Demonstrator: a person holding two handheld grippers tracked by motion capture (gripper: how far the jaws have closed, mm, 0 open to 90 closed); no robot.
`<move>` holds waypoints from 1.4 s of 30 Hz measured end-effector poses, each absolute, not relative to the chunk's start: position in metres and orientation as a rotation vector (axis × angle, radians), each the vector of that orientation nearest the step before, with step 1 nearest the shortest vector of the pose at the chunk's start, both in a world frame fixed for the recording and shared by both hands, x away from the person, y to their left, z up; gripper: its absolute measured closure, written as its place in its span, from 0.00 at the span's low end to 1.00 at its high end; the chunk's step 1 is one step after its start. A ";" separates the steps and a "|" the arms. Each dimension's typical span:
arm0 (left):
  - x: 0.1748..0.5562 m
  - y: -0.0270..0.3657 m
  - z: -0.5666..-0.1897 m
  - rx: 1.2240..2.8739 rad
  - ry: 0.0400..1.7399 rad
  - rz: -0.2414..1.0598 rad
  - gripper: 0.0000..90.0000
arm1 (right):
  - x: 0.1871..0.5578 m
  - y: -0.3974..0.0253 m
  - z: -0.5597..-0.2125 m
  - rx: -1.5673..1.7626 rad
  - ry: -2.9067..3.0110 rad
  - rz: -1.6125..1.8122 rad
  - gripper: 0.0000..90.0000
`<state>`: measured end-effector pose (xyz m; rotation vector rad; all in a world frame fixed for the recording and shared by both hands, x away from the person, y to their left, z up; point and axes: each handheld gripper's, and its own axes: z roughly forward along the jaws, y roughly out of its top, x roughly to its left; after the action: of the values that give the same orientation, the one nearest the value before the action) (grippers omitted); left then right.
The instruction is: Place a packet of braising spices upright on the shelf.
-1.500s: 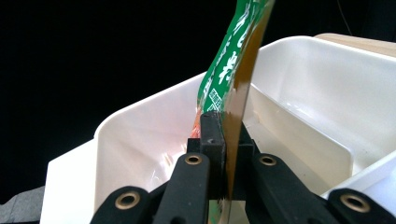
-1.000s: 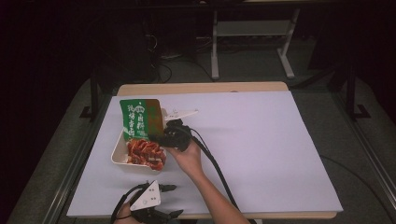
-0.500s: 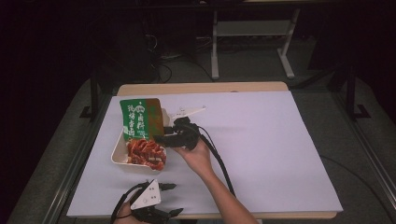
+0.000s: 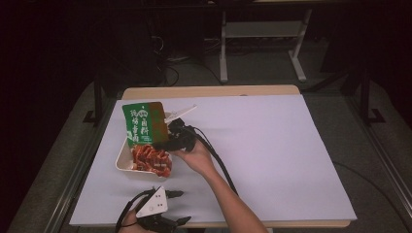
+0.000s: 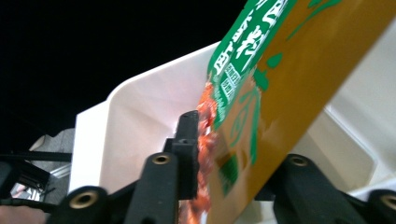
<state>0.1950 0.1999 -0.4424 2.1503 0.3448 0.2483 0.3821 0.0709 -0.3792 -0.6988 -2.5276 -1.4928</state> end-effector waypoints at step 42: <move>0.188 0.196 -0.442 2.138 0.328 0.230 0.27 | 0.344 0.050 -0.401 -0.749 -2.501 -1.774 0.64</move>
<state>0.1885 0.1959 -0.4422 2.1384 0.3282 0.2299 0.3435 0.0503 -0.4013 -0.7489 -2.5015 -1.7742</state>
